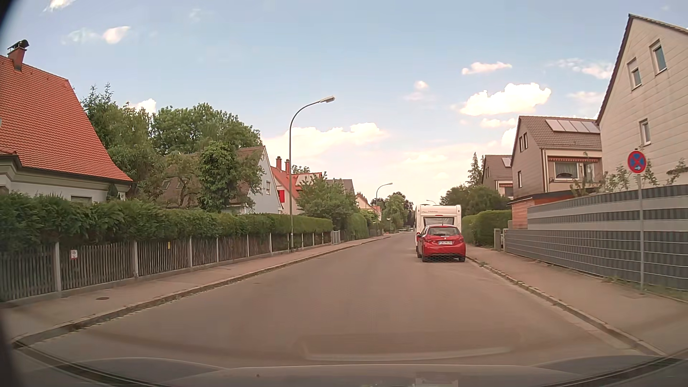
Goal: Follow the waypoints while adhering to traffic rules and regulations
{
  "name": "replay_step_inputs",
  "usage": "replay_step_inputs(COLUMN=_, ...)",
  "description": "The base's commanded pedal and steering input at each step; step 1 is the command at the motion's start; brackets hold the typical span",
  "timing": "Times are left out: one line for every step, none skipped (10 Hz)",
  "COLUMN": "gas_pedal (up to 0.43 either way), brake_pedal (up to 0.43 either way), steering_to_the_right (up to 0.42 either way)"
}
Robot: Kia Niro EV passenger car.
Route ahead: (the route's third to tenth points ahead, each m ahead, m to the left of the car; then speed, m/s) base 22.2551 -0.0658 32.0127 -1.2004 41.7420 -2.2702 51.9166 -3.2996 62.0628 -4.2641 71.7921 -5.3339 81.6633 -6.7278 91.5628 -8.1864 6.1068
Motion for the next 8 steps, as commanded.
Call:
replay_step_inputs(gas_pedal=0.039, brake_pedal=0.018, steering_to_the_right=-0.065)
replay_step_inputs(gas_pedal=0.039, brake_pedal=0.018, steering_to_the_right=-0.068)
replay_step_inputs(gas_pedal=0.039, brake_pedal=0.018, steering_to_the_right=-0.070)
replay_step_inputs(gas_pedal=0.039, brake_pedal=0.018, steering_to_the_right=-0.071)
replay_step_inputs(gas_pedal=0.039, brake_pedal=0.018, steering_to_the_right=-0.066)
replay_step_inputs(gas_pedal=0.039, brake_pedal=0.018, steering_to_the_right=-0.058)
replay_step_inputs(gas_pedal=0.039, brake_pedal=0.018, steering_to_the_right=-0.042)
replay_step_inputs(gas_pedal=0.039, brake_pedal=0.018, steering_to_the_right=-0.022)
